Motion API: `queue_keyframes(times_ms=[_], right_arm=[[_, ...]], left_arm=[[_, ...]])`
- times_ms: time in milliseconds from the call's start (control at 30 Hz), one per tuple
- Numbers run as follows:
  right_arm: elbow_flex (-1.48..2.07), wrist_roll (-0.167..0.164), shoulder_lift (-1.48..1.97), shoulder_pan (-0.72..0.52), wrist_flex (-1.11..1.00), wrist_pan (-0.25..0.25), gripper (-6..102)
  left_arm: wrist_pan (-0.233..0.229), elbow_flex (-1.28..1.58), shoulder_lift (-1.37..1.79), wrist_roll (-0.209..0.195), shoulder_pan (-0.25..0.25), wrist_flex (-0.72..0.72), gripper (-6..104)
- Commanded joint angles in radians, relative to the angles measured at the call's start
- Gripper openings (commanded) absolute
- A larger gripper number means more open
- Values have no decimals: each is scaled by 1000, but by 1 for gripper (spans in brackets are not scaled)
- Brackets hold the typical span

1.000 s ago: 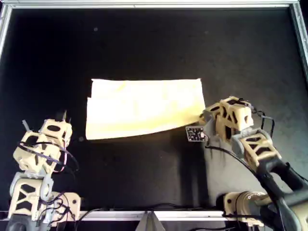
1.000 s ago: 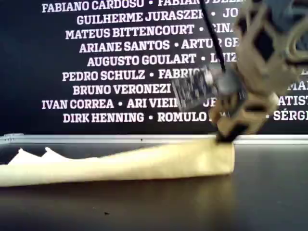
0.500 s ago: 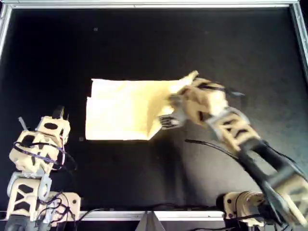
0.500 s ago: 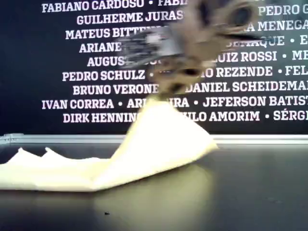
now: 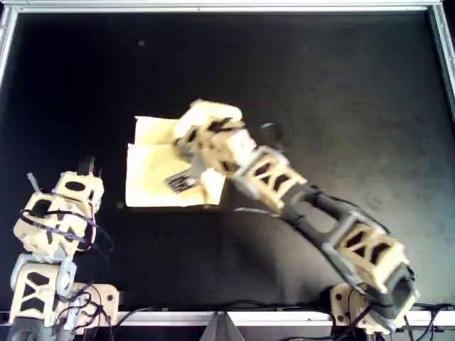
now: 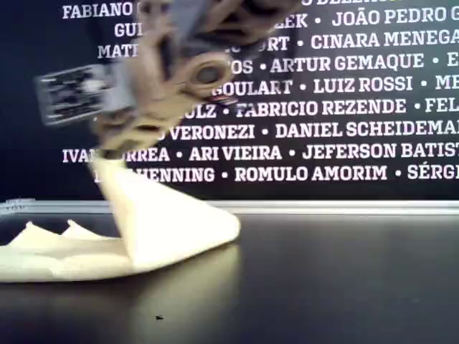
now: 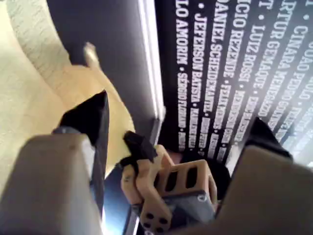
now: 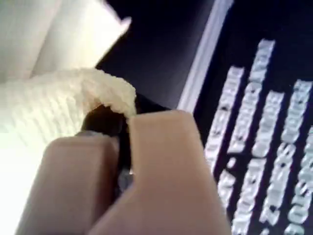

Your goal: Fold a cloth

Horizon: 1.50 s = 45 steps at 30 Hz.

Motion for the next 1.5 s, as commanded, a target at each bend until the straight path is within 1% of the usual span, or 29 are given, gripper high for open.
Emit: queue_keyframes(times_ms=[0,100,200,300,400,467,533,600,633,733,800,833,867,967,1067,1167,1267,1300,1333,1367,1467], right_arm=[[-201,-5,-37,54,-40,2,-2],[-287,-5,-135,92,-40,2,-2],[-354,9,-218,120,-40,-9,-2],[-407,9,-288,144,-40,-3,-2],[-437,11,-364,158,-40,-11,-2],[-462,11,-402,169,-40,2,1],[-482,11,-436,170,-40,3,9],[-497,11,-449,170,-40,2,21],[-506,11,-453,172,-40,-11,29],[-529,-3,-460,184,-40,-11,48],[-537,0,-453,187,-40,-11,60],[-537,9,-443,187,-40,-11,65],[-537,-2,-437,187,-40,-11,68],[-529,-8,-399,187,-21,-11,76],[-500,-8,-345,186,21,3,77],[-477,-9,-298,172,173,5,78],[-474,-9,-196,164,385,6,77],[-474,-15,-158,158,466,6,77],[-476,-29,-115,152,546,6,77],[-476,-49,-77,146,618,6,77],[-476,-126,26,97,828,6,77]], left_arm=[[-5,-78,14,5,29,-9,98],[-5,-78,14,5,29,-9,98],[-5,-78,14,5,29,-9,98],[-5,-75,14,5,29,-9,98],[-5,-67,14,5,29,-9,98],[-5,-60,14,5,29,-9,98],[-5,-58,14,5,29,-8,98],[-5,-58,14,5,29,-8,98],[-5,-58,14,5,29,-8,98],[-5,-58,14,5,29,-8,98],[-5,-58,14,5,29,-8,98],[-5,-58,14,5,29,-8,98],[-5,-58,14,5,29,-8,98],[-5,-58,14,5,29,-8,98],[-5,-58,14,5,29,-8,98],[-5,-60,14,5,29,-8,98],[-5,-63,14,5,29,-8,98],[-5,-63,14,5,29,-6,98],[-5,-64,14,5,29,-6,98],[-5,-64,14,5,26,-6,98],[2,-75,14,5,18,-6,98]])
